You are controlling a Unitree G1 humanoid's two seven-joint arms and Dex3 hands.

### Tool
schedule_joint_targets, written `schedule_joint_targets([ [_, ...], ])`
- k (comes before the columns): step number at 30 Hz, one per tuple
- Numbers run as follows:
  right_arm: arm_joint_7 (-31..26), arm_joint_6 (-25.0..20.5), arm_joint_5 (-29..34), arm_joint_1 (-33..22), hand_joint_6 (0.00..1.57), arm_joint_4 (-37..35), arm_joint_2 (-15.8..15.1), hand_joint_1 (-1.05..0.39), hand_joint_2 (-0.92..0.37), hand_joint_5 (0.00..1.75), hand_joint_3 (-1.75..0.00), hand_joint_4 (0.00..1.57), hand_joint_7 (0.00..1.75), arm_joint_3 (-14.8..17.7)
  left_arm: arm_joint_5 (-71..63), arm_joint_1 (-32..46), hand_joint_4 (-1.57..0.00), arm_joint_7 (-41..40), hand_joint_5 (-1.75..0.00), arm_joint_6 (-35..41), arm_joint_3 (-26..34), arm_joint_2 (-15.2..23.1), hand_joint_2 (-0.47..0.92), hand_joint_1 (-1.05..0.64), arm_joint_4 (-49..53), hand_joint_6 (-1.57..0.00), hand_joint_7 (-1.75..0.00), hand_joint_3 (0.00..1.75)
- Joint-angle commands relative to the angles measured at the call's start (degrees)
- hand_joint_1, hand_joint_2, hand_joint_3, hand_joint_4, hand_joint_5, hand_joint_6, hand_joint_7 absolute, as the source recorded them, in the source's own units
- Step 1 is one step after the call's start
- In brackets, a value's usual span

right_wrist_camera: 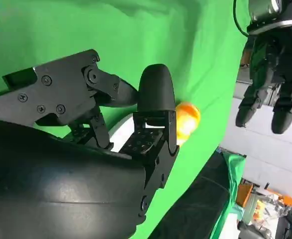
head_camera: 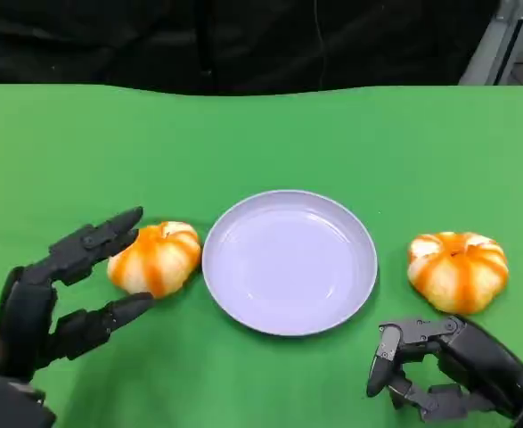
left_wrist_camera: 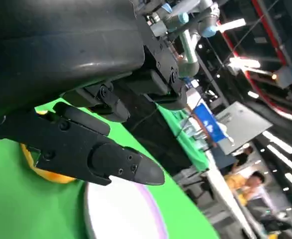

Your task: Grasp the bread from the table and place it into the plate.

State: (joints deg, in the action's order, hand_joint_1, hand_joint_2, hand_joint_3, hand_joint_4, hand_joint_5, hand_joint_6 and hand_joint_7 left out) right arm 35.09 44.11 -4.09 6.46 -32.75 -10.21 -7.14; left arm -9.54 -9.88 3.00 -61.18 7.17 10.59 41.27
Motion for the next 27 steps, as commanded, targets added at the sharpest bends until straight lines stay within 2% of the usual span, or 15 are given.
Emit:
schedule_joint_targets([
  [1,0.22,-0.47,-0.79,-0.41,0.81,0.50,-0.88,-0.10,-0.77,1.66,-0.75,0.73,1.14,0.35,-2.66,-0.58,-0.72,-3.74,-0.02,0.02,0.34,1.83,0.92,-0.56,-0.87,-0.63,-0.01,0.07],
  [27,0.22,-0.47,-0.79,-0.41,0.81,0.51,-0.88,-0.10,-0.75,1.66,-0.77,0.73,1.14,0.35,-3.26,-0.57,-0.72,-6.31,-0.01,0.09,-1.27,2.71,0.92,-0.56,-0.72,-0.63,0.00,0.06],
])
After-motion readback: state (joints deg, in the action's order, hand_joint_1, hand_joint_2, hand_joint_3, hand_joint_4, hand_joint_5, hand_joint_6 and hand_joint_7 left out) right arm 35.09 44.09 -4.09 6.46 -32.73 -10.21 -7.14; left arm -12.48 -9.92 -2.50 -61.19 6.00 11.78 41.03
